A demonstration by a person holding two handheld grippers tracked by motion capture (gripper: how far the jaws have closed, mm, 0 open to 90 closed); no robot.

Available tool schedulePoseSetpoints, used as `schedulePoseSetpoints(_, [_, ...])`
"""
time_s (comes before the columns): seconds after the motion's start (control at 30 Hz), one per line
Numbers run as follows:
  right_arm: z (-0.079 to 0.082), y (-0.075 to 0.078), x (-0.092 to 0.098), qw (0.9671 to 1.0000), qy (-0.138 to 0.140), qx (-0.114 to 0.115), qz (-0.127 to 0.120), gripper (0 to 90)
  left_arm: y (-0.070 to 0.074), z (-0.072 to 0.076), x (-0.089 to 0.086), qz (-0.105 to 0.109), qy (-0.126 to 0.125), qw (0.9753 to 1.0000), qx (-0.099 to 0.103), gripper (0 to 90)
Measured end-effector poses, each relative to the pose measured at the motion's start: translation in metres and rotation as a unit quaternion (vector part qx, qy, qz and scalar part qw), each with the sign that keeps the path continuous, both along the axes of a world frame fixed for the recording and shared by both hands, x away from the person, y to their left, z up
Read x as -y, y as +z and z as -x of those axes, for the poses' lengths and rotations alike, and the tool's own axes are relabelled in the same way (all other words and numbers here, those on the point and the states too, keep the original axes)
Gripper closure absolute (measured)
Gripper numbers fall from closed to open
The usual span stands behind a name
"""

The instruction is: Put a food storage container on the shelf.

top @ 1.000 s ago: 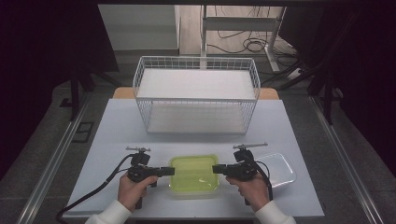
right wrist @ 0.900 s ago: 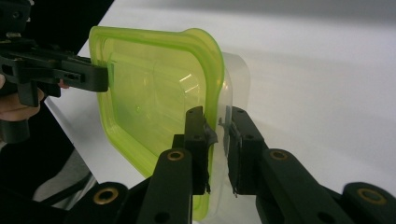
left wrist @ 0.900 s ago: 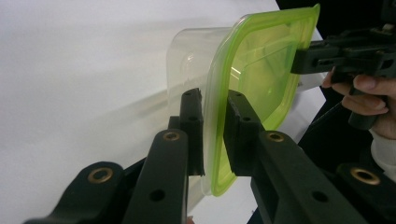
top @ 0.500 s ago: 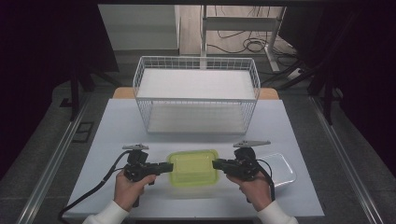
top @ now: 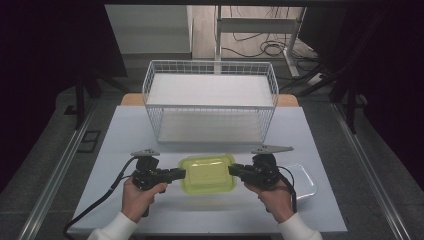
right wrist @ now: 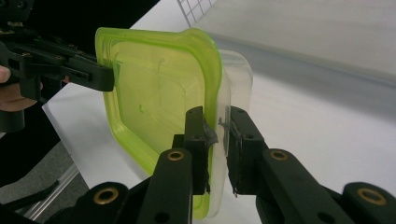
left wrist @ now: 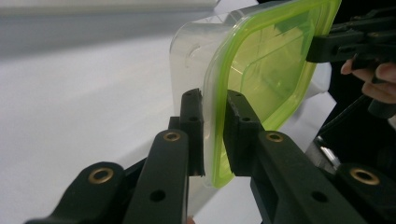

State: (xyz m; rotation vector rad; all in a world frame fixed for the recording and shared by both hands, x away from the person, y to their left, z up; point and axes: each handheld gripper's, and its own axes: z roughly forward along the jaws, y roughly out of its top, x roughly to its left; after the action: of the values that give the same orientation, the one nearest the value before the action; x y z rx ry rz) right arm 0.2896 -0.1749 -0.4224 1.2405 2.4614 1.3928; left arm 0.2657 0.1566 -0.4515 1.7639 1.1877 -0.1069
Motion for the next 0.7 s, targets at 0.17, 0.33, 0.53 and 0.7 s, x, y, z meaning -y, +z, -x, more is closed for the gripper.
schedulePoseSetpoints(0.17, [-0.003, 0.011, 0.0, 0.9999, -0.002, 0.014, -0.005, 79.1, 0.016, -0.007, 0.0, -0.007, -0.003, 0.9998, 0.017, 79.3])
schedulePoseSetpoints(0.33, [-0.007, 0.026, 0.0, 0.9995, -0.005, 0.031, -0.003, 79.0, 0.035, -0.013, 0.001, -0.016, -0.006, 0.9993, 0.033, 79.3])
schedulePoseSetpoints(0.53, [-0.012, 0.046, -0.001, 0.9989, -0.005, 0.046, -0.01, 79.1, 0.056, -0.018, -0.001, -0.017, -0.004, 0.9986, 0.05, 79.3])
schedulePoseSetpoints(0.7, [-0.015, 0.057, -0.002, 0.9984, -0.005, 0.054, -0.016, 79.2, 0.067, -0.022, -0.003, -0.014, -0.003, 0.9983, 0.056, 79.3])
